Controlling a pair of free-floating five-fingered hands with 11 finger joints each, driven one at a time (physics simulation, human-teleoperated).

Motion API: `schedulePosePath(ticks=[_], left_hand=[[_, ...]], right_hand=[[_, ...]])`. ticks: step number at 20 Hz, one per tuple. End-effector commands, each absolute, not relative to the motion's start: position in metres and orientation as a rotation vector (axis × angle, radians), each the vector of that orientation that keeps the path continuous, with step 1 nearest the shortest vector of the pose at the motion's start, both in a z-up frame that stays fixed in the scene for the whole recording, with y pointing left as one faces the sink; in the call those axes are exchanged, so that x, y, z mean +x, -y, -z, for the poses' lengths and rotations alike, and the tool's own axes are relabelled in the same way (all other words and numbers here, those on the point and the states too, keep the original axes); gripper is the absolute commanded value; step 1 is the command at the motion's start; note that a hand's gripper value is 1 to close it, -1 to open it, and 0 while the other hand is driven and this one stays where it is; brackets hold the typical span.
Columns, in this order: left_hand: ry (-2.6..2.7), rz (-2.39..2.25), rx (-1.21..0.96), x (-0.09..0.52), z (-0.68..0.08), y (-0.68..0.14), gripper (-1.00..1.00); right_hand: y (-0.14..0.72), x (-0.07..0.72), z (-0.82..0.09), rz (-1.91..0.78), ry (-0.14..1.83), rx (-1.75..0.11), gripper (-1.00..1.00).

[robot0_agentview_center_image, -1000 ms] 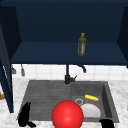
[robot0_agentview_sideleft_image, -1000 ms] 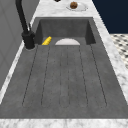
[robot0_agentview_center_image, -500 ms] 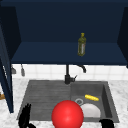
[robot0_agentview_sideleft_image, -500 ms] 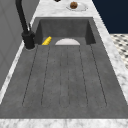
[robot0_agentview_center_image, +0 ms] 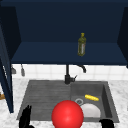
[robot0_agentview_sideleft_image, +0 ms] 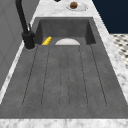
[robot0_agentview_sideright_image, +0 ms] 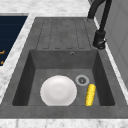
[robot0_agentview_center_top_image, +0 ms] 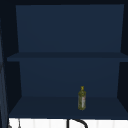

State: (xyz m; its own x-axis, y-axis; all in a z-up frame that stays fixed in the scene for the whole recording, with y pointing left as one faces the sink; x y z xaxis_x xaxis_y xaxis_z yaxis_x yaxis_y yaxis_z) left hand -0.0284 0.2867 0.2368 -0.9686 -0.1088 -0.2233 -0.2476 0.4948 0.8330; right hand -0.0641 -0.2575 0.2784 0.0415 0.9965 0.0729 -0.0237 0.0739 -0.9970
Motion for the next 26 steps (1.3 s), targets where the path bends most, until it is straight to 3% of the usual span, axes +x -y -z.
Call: schedulePosePath(ticks=[1, 19, 26], left_hand=[[-2.496, -1.640, -0.281, -0.034, -0.235, -0.285, -1.00], [-2.577, -1.524, -0.305, -0.041, -0.234, -0.276, -1.00], [-2.567, -1.546, -0.307, -0.008, -0.239, -0.274, -1.00]], right_hand=[[0.257, -0.064, -0.278, -1.137, 1.195, -1.156, 0.00], [0.257, -0.064, -0.278, -1.137, 1.195, -1.156, 0.00], [0.257, -0.064, -0.278, -1.137, 1.195, -1.156, 0.00]])
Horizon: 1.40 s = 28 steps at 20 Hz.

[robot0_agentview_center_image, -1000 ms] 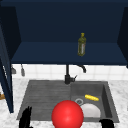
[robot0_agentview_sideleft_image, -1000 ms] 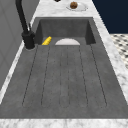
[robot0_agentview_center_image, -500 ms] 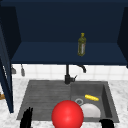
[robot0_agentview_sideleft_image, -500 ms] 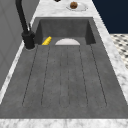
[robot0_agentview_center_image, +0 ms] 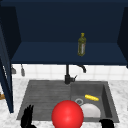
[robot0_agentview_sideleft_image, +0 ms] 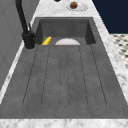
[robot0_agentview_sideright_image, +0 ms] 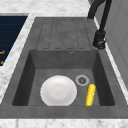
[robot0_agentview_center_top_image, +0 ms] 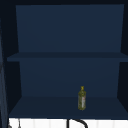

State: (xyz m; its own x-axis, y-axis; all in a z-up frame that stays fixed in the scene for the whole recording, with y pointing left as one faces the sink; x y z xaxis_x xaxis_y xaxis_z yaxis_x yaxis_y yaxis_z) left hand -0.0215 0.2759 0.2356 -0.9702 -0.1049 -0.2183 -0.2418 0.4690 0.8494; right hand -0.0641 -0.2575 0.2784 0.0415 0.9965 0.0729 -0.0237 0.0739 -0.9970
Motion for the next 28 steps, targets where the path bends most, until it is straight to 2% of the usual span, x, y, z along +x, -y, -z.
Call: schedulePosePath(ticks=[1, 9, 25, 26, 28], left_hand=[[-2.564, -1.546, -0.300, -0.004, -0.241, -0.273, -1.00], [-2.562, -1.569, -0.325, 0.019, -0.243, -0.247, -1.00], [-2.589, -1.552, -0.279, 0.022, -0.199, -0.223, -1.00], [-2.578, -1.544, -0.289, 0.020, -0.201, -0.223, 0.00], [-2.562, -1.556, -0.294, 0.020, -0.200, -0.224, 0.00]], right_hand=[[0.257, -0.064, -0.278, -1.137, 1.195, -1.156, 0.00], [0.257, -0.064, -0.278, -1.137, 1.195, -1.156, 0.00], [0.257, -0.064, -0.278, -1.137, 1.195, -1.156, 0.00], [0.257, -0.064, -0.278, -1.134, 1.200, -1.160, -1.00], [0.253, -0.063, -0.278, -1.122, 1.199, -1.165, -1.00]])
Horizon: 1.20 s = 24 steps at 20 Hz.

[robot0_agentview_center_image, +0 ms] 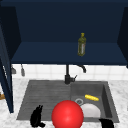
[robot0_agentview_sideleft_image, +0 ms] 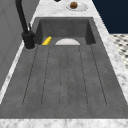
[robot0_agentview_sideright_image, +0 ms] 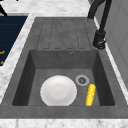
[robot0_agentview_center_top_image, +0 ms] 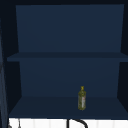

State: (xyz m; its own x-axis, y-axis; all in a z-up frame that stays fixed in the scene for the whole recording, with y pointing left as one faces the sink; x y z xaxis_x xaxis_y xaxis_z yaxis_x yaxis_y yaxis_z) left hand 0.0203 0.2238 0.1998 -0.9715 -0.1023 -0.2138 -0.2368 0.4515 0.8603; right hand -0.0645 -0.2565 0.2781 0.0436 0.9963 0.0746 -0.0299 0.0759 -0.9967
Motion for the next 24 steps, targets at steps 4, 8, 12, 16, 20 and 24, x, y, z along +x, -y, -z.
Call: schedulePosePath(ticks=[4, 8, 12, 16, 20, 24], left_hand=[[-2.563, -1.541, -0.317, 0.021, -0.200, -0.224, 0.00], [-2.563, -1.533, -0.331, 0.021, -0.200, -0.223, 0.00], [-2.563, -1.527, -0.340, 0.021, -0.200, -0.223, 0.00], [-2.564, -1.523, -0.346, 0.021, -0.200, -0.223, 0.00], [-2.564, -1.520, -0.350, 0.021, -0.200, -0.223, 0.00], [-2.565, -1.519, -0.352, 0.021, -0.200, -0.223, 0.00]], right_hand=[[0.248, -0.056, -0.287, -1.137, 1.171, -1.134, -1.00], [0.248, -0.051, -0.289, -1.123, 1.190, -1.122, -1.00], [0.236, -0.028, -0.289, -1.149, 1.149, -1.131, -1.00], [0.225, 0.003, -0.289, -1.174, 1.118, -1.105, -1.00], [0.212, 0.034, -0.288, -1.187, 1.097, -1.083, -1.00], [0.201, 0.065, -0.288, -1.204, 1.073, -1.054, -1.00]])
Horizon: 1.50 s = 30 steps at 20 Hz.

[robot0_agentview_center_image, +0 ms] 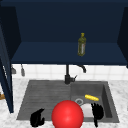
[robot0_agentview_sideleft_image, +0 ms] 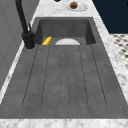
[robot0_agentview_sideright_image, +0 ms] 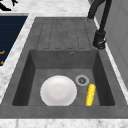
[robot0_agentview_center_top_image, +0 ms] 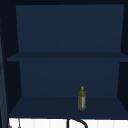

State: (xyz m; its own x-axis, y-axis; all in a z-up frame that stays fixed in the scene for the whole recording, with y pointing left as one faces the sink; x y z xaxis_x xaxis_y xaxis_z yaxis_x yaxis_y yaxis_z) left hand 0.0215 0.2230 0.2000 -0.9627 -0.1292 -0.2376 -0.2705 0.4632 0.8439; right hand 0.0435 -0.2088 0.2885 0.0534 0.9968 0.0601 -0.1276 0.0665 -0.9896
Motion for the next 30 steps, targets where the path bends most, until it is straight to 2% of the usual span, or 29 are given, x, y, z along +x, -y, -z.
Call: schedulePosePath(ticks=[1, 23, 30], left_hand=[[-2.565, -1.518, -0.353, 0.022, -0.200, -0.223, 0.00], [-2.566, -1.515, -0.357, 0.022, -0.200, -0.223, 0.00], [-2.566, -1.515, -0.357, 0.022, -0.200, -0.223, 0.00]], right_hand=[[0.199, 0.072, -0.289, -1.210, 1.061, -1.045, -1.00], [0.205, 0.234, -0.295, -1.276, 0.948, -0.908, -1.00], [0.209, 0.292, -0.271, -1.284, 0.935, -0.898, -1.00]])
